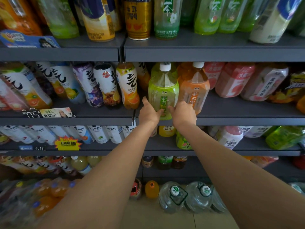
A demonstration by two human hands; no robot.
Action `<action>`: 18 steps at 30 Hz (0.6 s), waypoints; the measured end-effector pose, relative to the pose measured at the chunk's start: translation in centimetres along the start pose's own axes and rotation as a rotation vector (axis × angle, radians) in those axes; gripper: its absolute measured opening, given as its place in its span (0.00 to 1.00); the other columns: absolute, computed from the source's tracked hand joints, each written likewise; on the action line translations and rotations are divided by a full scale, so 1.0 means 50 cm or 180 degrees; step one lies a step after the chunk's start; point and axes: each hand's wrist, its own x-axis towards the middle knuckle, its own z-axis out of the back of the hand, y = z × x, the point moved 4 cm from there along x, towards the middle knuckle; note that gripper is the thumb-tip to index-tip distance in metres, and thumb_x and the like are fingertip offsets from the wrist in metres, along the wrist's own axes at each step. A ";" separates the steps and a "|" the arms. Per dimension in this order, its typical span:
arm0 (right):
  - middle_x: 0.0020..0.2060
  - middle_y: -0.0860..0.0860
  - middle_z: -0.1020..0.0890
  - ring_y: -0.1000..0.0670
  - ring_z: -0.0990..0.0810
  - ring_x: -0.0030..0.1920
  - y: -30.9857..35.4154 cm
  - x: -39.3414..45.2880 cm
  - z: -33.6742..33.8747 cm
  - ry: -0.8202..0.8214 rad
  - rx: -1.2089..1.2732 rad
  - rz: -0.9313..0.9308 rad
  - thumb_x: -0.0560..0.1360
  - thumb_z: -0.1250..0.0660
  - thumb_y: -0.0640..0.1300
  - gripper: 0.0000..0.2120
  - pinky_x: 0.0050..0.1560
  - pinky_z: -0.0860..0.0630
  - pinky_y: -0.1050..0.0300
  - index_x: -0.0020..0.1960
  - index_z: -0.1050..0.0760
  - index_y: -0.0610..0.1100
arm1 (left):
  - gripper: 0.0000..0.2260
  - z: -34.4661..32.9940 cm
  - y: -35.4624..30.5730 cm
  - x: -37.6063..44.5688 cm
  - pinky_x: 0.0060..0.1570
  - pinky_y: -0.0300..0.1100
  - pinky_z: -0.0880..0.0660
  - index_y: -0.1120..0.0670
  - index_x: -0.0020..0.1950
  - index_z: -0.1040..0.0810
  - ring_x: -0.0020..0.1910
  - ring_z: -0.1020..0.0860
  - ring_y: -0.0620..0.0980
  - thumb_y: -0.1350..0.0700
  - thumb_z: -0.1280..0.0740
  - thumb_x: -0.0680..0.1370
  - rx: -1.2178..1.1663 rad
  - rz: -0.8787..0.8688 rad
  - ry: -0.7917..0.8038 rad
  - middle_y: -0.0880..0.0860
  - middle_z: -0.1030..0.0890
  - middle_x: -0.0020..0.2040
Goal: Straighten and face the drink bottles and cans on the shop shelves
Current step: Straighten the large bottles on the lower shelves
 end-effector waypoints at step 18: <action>0.55 0.39 0.21 0.38 0.23 0.58 0.023 0.003 -0.012 -0.0051 0.0265 -0.0180 0.79 0.39 0.48 0.16 0.50 0.26 0.49 0.58 0.27 0.35 | 0.17 0.009 -0.005 0.004 0.58 0.47 0.30 0.57 0.66 0.32 0.63 0.27 0.58 0.57 0.35 0.78 0.0146 0.0116 -0.0180 0.58 0.25 0.63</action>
